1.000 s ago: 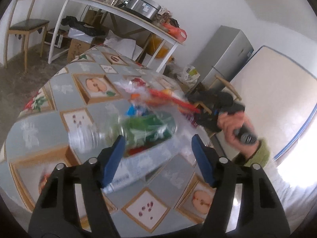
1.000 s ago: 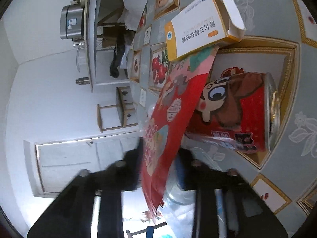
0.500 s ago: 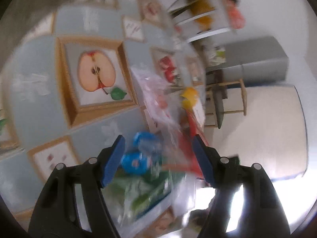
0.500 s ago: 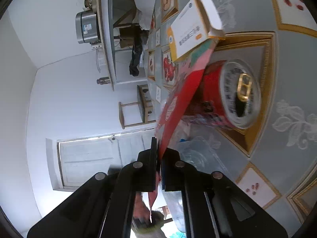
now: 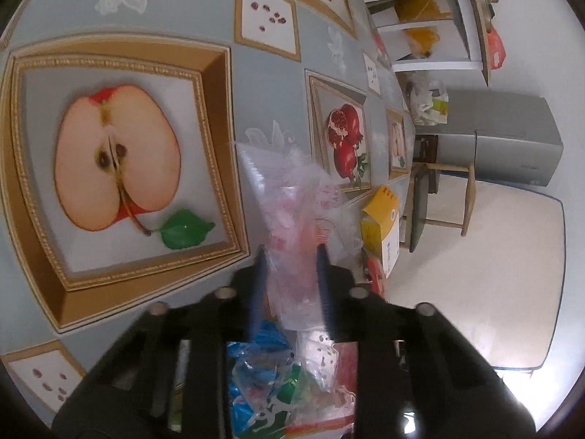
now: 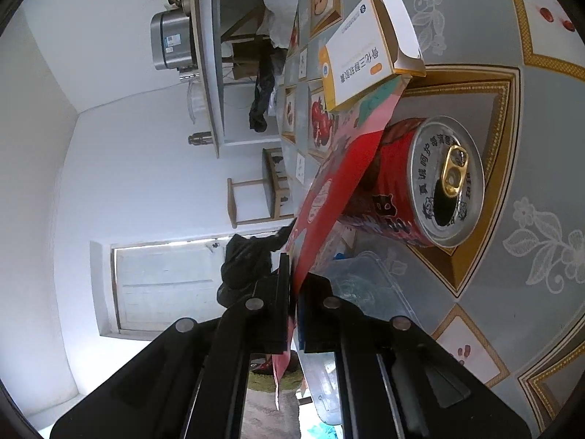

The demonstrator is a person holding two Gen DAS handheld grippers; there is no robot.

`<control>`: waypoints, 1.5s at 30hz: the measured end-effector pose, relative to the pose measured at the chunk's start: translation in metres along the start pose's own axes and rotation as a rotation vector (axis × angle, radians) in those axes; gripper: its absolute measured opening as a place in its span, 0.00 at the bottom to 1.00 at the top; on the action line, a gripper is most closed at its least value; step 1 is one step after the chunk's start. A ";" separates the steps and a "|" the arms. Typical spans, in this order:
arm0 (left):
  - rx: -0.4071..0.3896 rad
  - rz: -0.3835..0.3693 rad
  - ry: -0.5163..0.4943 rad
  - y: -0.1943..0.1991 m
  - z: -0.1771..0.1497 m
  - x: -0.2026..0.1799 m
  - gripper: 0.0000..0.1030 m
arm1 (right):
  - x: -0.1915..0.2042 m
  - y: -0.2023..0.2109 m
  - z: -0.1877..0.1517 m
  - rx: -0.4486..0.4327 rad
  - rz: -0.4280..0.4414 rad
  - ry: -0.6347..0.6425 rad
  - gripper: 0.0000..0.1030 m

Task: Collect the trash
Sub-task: 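Grasp the clear plastic bag with the left tool while the right tool grasps the red snack wrapper, then carry plastic bag and red wrapper to the blue wastebasket and release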

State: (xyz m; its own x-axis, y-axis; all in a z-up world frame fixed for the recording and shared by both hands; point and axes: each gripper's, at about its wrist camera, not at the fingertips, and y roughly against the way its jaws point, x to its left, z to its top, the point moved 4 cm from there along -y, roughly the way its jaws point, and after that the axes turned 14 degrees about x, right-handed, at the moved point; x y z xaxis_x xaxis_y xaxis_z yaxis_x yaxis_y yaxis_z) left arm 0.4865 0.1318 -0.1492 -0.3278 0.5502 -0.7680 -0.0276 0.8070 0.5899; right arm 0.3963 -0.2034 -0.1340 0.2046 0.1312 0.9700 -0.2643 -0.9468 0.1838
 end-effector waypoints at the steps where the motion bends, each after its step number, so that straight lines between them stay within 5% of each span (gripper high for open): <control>1: -0.003 -0.009 -0.003 -0.001 0.001 -0.001 0.16 | 0.000 0.000 0.000 0.001 0.003 0.002 0.03; 13: -0.123 -0.005 -0.097 0.047 -0.035 -0.011 0.13 | 0.023 0.012 -0.016 0.009 0.049 0.083 0.02; 20: -0.182 0.029 -0.238 0.085 -0.093 -0.043 0.13 | 0.055 0.028 -0.038 0.006 0.065 0.166 0.02; 26: -0.164 0.070 -0.394 0.080 -0.154 -0.091 0.13 | 0.067 0.072 -0.072 -0.036 0.058 0.228 0.02; 35: 0.010 0.133 -0.681 -0.034 -0.245 -0.192 0.13 | 0.032 0.226 -0.135 -0.303 -0.029 0.229 0.02; 45: 0.376 0.272 -0.870 -0.285 -0.324 -0.268 0.14 | -0.085 0.419 -0.209 -0.686 -0.215 -0.002 0.02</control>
State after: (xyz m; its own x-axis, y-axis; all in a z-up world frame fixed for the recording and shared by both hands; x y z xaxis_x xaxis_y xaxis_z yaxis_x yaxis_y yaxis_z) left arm 0.2760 -0.3155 -0.0306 0.5348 0.5714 -0.6224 0.2974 0.5622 0.7717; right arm 0.0708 -0.5493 -0.1067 0.3201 0.2930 0.9009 -0.7506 -0.5018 0.4299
